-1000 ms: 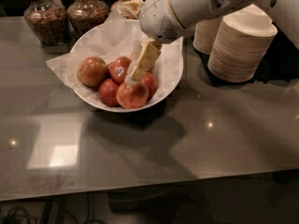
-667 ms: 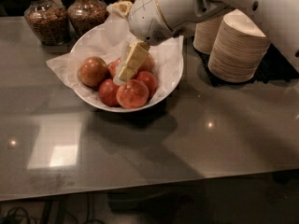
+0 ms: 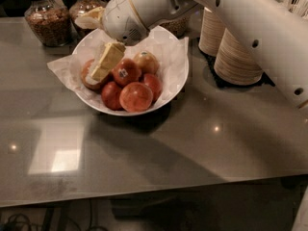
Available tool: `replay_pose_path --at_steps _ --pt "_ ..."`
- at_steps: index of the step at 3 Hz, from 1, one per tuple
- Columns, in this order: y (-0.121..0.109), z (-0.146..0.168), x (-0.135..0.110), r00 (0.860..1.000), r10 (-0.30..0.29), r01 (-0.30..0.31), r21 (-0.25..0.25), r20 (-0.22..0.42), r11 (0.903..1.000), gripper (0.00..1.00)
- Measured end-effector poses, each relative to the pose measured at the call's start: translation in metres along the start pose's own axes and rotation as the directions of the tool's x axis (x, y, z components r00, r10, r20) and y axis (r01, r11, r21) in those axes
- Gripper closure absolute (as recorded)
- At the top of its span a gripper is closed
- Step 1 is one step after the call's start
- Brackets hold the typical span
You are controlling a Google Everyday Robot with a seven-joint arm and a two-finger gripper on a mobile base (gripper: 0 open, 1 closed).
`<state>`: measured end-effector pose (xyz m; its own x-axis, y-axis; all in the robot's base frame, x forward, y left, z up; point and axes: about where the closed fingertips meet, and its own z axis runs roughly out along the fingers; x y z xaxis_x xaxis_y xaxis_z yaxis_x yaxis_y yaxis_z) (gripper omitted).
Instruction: Pick apple from white bowl
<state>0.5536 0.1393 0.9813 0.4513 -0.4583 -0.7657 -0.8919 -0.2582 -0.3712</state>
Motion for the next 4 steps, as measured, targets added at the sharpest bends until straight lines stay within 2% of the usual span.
replay_pose_path --at_steps 1,2,3,4 --pt "0.001 0.013 -0.006 1.0 0.005 -0.004 -0.049 0.011 0.9988 0.17" --pt "0.004 0.014 -0.002 1.0 0.018 -0.018 -0.052 -0.013 0.9985 0.08" --pt "0.013 0.002 0.016 0.994 0.074 -0.075 -0.012 -0.076 0.9971 0.07" --pt "0.018 0.0 0.029 0.987 0.109 -0.107 0.023 -0.12 0.994 0.1"
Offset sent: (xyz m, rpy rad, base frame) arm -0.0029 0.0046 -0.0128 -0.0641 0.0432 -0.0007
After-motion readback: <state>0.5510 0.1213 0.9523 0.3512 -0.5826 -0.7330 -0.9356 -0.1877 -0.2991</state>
